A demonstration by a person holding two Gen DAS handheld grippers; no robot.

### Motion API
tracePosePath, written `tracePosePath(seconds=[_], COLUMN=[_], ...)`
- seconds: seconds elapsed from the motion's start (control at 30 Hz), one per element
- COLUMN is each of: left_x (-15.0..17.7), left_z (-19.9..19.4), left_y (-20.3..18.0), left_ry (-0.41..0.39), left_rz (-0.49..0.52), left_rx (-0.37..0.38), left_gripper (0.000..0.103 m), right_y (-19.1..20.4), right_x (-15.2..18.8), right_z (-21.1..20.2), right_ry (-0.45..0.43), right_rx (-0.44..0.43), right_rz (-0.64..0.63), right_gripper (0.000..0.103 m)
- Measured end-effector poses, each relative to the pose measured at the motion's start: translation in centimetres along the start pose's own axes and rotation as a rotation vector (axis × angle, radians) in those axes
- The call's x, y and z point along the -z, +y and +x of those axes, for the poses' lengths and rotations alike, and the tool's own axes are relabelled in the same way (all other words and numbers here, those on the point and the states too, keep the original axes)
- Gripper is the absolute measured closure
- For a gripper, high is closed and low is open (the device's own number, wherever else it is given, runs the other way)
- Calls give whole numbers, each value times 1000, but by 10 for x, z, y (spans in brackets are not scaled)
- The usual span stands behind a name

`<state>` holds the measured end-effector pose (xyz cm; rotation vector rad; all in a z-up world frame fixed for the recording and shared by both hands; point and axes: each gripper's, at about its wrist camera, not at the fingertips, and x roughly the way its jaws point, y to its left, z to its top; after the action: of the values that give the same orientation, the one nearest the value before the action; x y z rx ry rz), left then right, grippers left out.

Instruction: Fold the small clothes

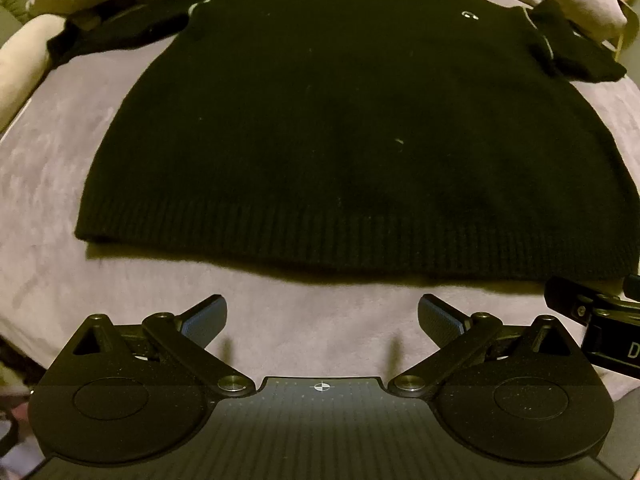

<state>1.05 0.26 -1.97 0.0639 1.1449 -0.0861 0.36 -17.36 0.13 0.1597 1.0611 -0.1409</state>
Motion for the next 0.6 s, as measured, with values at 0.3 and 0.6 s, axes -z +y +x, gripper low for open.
tracePosePath(seconds=[0.3,0.6], left_x=[0,-2], left_z=[3,3], left_y=[-2,3], left_ry=[2,-14], left_rz=[1,-33], left_rx=[6,-17], left_gripper=[0,0], right_y=[-4,-16], right_x=[1,0], right_z=[6,12], right_ry=[8,-17], right_rx=[-18,-107], right_rz=[4,37], right_gripper=[4,4])
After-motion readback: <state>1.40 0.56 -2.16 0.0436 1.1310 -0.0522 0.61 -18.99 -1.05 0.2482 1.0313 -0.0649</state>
